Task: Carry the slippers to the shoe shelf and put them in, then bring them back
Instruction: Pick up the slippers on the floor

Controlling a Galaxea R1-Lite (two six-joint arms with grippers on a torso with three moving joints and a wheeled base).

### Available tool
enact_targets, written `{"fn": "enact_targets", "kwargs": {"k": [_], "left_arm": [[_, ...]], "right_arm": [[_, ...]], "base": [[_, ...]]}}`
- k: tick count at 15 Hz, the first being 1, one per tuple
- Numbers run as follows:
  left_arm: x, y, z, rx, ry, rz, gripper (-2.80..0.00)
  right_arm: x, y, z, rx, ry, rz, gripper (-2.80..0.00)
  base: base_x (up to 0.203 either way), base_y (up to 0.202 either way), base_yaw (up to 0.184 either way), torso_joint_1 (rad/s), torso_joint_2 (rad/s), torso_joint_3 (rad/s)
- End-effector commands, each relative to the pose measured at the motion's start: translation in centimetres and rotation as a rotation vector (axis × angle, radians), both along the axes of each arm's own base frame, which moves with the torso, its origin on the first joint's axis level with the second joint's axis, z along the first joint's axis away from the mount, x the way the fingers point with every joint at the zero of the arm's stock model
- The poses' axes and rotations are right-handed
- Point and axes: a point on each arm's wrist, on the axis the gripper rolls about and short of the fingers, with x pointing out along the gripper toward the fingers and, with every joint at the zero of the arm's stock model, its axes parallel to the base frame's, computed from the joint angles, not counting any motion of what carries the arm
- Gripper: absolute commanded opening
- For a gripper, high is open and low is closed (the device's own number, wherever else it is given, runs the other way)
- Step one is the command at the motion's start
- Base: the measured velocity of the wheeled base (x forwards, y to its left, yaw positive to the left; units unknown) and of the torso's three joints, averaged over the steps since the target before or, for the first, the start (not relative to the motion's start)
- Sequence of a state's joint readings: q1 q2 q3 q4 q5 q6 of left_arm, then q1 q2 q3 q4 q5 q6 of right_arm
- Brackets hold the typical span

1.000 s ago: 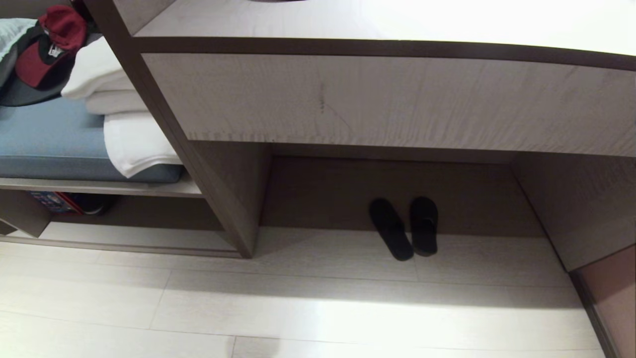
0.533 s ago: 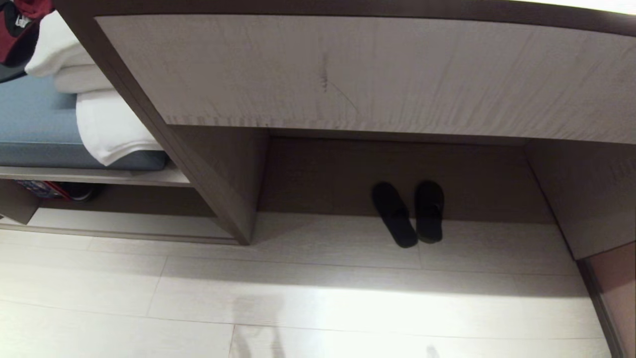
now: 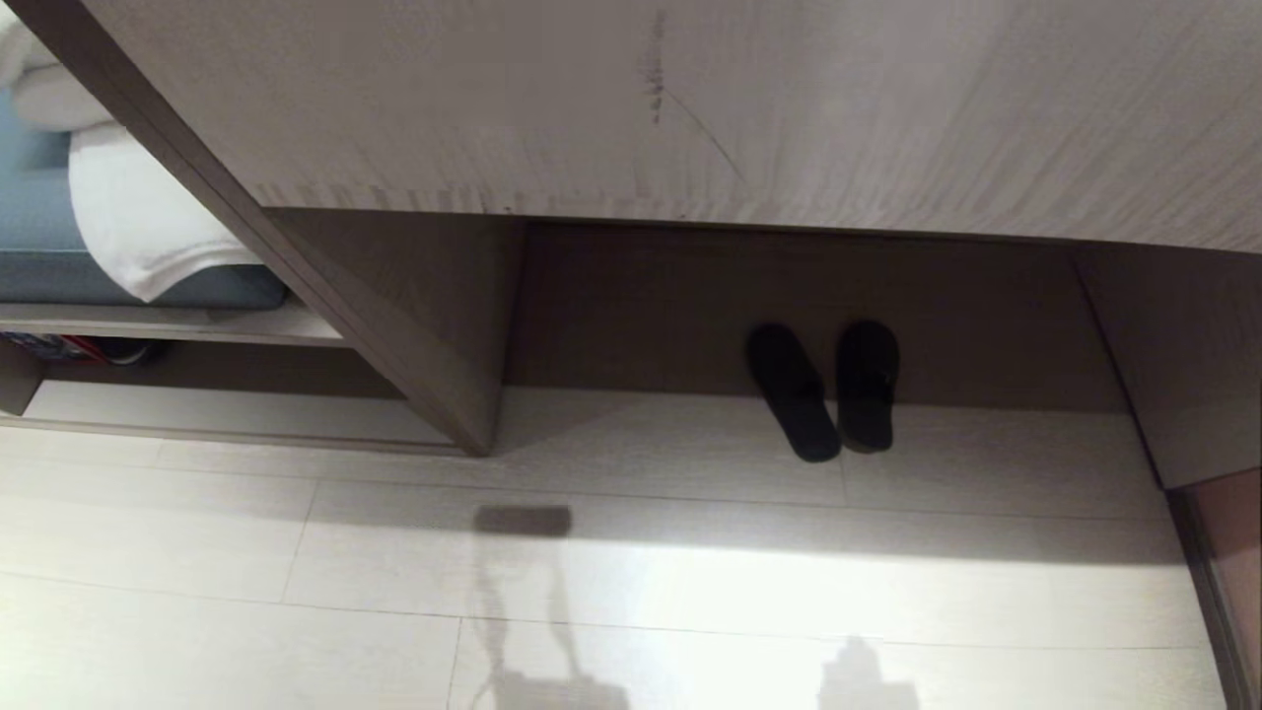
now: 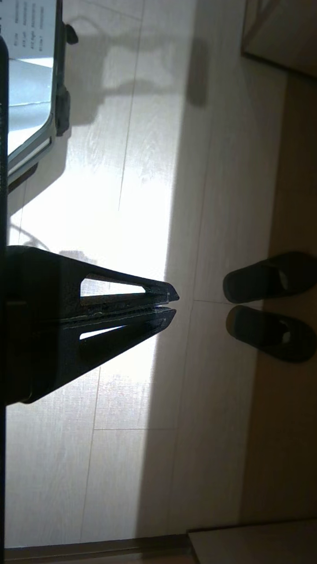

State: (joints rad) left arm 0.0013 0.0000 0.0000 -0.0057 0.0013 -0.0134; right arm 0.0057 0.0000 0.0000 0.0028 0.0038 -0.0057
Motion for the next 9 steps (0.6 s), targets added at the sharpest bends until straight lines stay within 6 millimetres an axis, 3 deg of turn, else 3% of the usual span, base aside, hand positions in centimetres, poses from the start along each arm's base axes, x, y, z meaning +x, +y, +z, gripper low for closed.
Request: {"fn": "enact_targets", "kwargs": {"k": [1,9], "left_arm": [[0.01,0.00,0.01,0.000,0.001,0.001,-2.80],[0.01,0.00,0.01,0.000,0.001,0.001,-2.80]], "right_arm": [[0.00,0.00,0.00,0.000,0.000,0.001,-2.80],[0.00,0.00,0.00,0.000,0.000,0.001,-2.80]], "base": [[0.000,0.000,0.000,0.000,0.00,-0.196],[0.000,0.000,0.000,0.003,0.00,-0.197]]}}
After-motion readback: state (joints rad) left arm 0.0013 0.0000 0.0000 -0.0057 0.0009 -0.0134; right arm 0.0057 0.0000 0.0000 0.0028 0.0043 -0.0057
